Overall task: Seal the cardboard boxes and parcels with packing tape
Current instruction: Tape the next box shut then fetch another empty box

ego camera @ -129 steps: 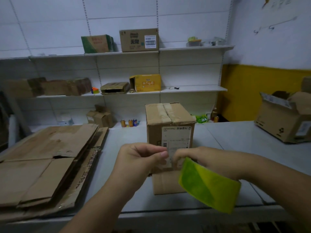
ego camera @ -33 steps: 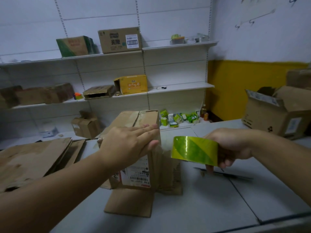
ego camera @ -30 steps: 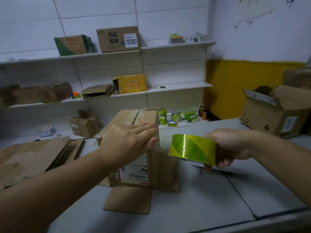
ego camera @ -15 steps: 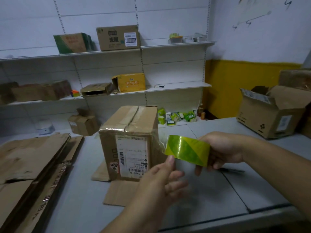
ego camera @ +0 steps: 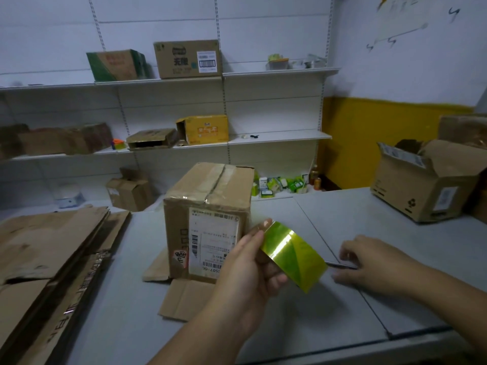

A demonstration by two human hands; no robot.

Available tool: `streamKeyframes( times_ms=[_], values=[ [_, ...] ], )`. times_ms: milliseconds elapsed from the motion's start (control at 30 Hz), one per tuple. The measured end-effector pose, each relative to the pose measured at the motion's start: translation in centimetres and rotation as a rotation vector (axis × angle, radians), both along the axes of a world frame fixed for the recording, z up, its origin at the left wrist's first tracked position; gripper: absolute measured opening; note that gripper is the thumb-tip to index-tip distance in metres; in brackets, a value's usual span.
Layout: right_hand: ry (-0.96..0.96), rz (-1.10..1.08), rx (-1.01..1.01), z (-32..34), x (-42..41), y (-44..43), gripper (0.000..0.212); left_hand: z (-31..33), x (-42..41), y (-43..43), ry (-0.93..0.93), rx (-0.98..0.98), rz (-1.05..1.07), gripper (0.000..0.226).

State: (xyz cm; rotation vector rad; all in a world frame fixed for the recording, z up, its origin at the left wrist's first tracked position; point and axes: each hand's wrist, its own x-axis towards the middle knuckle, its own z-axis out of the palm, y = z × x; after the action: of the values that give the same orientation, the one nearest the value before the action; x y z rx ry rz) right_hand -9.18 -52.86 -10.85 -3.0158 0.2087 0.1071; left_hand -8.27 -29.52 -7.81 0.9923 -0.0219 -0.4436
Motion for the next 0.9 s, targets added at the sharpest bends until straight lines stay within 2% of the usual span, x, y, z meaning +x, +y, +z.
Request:
streamKeyframes(
  times_ms=[100, 233, 367, 433, 500, 600, 733, 900],
  values=[
    [-0.078, 0.041, 0.030, -0.8, -0.1, -0.6, 0.021, -0.2, 0.3, 0.5, -0.017, 0.010, 0.019, 0.020],
    [-0.112, 0.046, 0.046, -0.8, 0.5, -1.0, 0.019, -0.7, 0.6, 0.8, -0.014, 0.025, 0.040, 0.020],
    [-0.270, 0.119, 0.285, 3.3, 0.3, 0.1, 0.013, -1.2, 0.9, 0.4, -0.033, 0.057, 0.050, 0.016],
    [-0.322, 0.246, 0.410, 6.3, -0.1, 1.3, 0.008, -1.4, 0.9, 0.3, -0.060, 0.070, 0.046, 0.011],
    [-0.317, 0.378, 0.460, 8.8, -0.6, 2.7, 0.013, -1.5, 0.9, 0.2, -0.070, 0.069, 0.044, 0.010],
    [-0.275, 0.496, 0.340, 11.2, -1.0, 4.3, 0.018, -1.7, 1.0, 0.1, -0.053, 0.069, 0.057, 0.013],
    [-0.239, 0.575, 0.041, 12.2, -0.2, 5.5, 0.022, -1.6, 1.0, -0.1, -0.030, 0.072, 0.075, 0.019],
    [-0.518, 0.745, -0.261, 11.9, 1.2, 6.4, 0.039, -1.2, 0.9, 0.0, -0.026, 0.089, 0.091, 0.018]
  ],
)
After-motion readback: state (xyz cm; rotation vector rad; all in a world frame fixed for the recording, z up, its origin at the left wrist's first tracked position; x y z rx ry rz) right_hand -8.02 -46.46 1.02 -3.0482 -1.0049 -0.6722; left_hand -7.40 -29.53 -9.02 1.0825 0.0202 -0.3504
